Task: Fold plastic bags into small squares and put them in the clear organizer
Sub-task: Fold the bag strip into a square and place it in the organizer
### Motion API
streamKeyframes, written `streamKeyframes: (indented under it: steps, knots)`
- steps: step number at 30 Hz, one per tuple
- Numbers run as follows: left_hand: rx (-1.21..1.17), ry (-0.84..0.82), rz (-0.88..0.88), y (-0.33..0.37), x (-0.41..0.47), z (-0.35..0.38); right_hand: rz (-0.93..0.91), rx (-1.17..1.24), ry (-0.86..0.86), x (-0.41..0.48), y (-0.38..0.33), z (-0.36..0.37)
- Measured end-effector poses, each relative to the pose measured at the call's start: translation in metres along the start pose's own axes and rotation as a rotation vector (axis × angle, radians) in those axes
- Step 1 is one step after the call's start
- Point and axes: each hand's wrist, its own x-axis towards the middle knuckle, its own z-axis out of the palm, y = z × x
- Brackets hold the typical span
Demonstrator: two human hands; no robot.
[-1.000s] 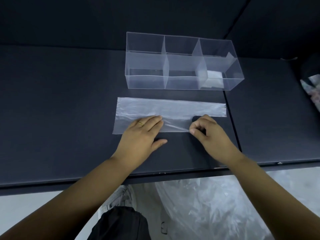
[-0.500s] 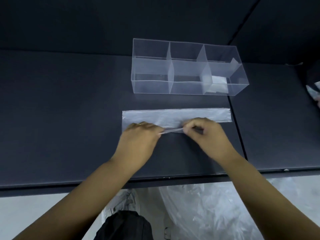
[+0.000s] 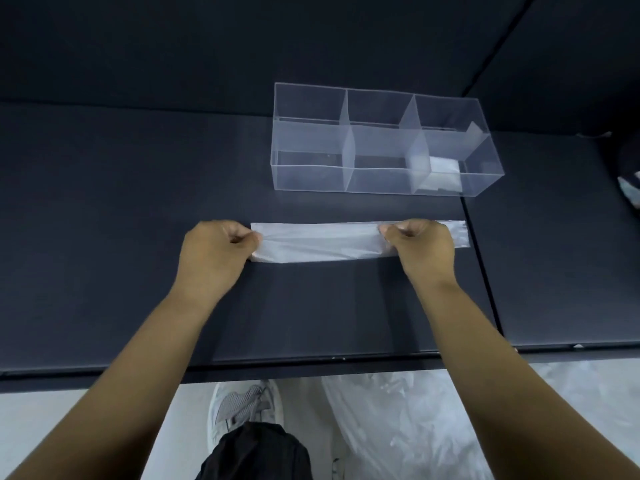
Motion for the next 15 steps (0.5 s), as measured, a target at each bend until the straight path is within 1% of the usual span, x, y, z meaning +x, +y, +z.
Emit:
streamKeyframes:
  steps: [5, 6, 7, 9, 10, 11, 12, 14, 15]
  knots:
    - [0.237, 0.099, 0.037, 0.005, -0.007, 0.002, 0.014, -0.099, 0.084, 0.001, -0.01, 0.007]
    - [0.301, 0.161, 0.082, 0.007, -0.009, 0.003, 0.023, -0.11, 0.082, 0.001, -0.012, 0.007]
    - [0.35, 0.24, 0.17, 0.008, -0.011, 0.004, 0.036, -0.121, 0.075, 0.0, -0.013, 0.008]
    - [0.367, 0.334, 0.396, 0.017, -0.021, 0.013, 0.053, -0.133, 0.068, 0.0, -0.016, 0.009]
    - [0.368, 0.312, 0.507, 0.02, -0.027, 0.021, 0.054, -0.144, 0.07, 0.0, -0.016, 0.009]
    - [0.373, 0.243, 0.598, 0.023, -0.031, 0.031, 0.054, -0.164, 0.072, -0.001, -0.017, 0.009]
    - [0.387, 0.137, 0.645, 0.023, -0.034, 0.041, 0.054, -0.18, 0.069, 0.0, -0.017, 0.009]
    - [0.454, -0.092, 0.596, 0.021, -0.039, 0.056, 0.054, -0.185, 0.065, 0.001, -0.015, 0.009]
    - [0.524, -0.154, 0.553, 0.017, -0.038, 0.059, 0.052, -0.182, 0.071, 0.003, -0.014, 0.009]
